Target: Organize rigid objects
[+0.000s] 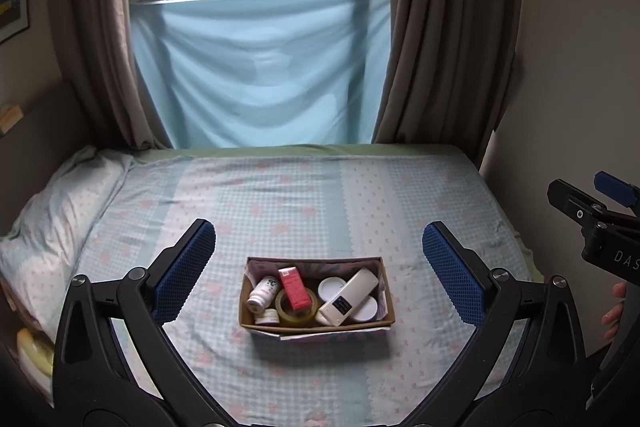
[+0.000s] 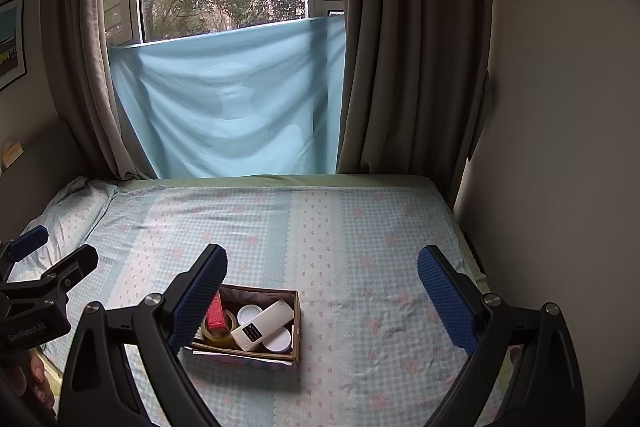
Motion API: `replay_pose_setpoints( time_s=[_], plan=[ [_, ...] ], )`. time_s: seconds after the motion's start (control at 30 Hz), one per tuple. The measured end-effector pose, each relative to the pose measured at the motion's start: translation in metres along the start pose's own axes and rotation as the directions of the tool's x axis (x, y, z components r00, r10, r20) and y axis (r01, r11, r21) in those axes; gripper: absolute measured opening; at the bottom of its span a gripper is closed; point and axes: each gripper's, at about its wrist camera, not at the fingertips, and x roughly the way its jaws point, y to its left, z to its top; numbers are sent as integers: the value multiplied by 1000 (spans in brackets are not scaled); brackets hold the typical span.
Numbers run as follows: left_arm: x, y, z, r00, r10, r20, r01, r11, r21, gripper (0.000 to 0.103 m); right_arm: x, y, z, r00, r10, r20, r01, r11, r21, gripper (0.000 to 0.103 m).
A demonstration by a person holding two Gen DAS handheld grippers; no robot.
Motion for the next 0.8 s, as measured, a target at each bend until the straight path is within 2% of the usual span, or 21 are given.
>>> replay_pose_setpoints(
  time_s=[0.2,0.37,0.8],
  plan=[
    [-2,-2,0,1000,0,16,0,1000,2,103,0,0,2,1000,-5,1,5,1000,-2,95],
    [-6,-4,0,998,33,44,-33,999,8,103,-1,-1,4,1000,-8,5,8,1000,-1,95],
    [-14,4,-3,998,-10,68,12,999,-33,103,-3,-1,5,1000,-9,11,9,1000,2,95]
  ],
)
